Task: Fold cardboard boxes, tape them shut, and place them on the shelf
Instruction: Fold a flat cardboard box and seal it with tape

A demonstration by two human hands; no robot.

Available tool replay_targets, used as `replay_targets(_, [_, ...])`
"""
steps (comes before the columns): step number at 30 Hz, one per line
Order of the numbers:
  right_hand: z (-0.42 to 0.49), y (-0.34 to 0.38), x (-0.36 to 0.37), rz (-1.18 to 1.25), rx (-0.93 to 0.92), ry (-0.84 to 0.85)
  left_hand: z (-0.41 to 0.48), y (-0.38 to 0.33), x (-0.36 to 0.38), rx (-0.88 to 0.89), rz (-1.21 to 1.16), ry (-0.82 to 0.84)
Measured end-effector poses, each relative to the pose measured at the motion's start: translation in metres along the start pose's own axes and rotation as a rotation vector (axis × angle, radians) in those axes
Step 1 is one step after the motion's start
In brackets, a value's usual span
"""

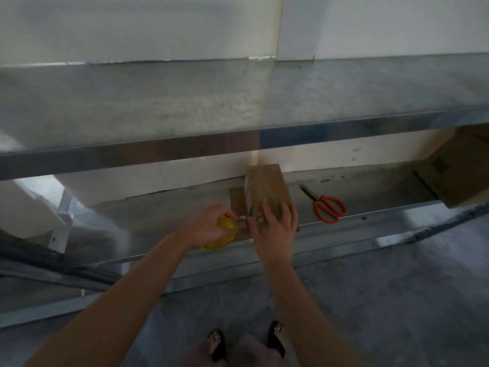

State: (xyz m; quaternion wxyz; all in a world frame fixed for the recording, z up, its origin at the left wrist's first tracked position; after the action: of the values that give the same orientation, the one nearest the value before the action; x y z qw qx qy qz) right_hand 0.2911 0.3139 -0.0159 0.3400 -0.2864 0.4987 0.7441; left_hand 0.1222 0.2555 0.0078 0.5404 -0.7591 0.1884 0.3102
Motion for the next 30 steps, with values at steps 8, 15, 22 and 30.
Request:
replay_targets(8, [0.002, -0.002, 0.006, -0.009, -0.017, -0.009, 0.011, 0.006, 0.009, 0.114, 0.076, -0.003])
replay_targets(15, [0.011, -0.009, 0.003, -0.004, -0.083, -0.058, 0.002, 0.048, -0.017, 0.036, 0.039, -0.096])
replay_targets(22, [0.005, 0.008, -0.018, -0.137, -0.201, -0.001, -0.001, 0.045, -0.034, 0.043, -0.062, -0.156])
replay_targets(30, [-0.024, 0.080, 0.005, 0.338, -0.151, 0.502, -0.028, 0.029, -0.046, 0.154, -0.138, -0.131])
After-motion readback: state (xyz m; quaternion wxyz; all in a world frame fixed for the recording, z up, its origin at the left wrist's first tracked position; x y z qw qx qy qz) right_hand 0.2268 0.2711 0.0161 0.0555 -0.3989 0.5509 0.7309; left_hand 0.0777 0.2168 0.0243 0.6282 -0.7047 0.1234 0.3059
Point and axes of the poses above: each hand's wrist, its own z-axis towards the middle knuckle, its own x-axis out of the palm, y = z × x, the point moved 7 cm from there along z, towards the middle knuckle, and after that the axes turned 12 degrees about -y, right-handed, at the moved point
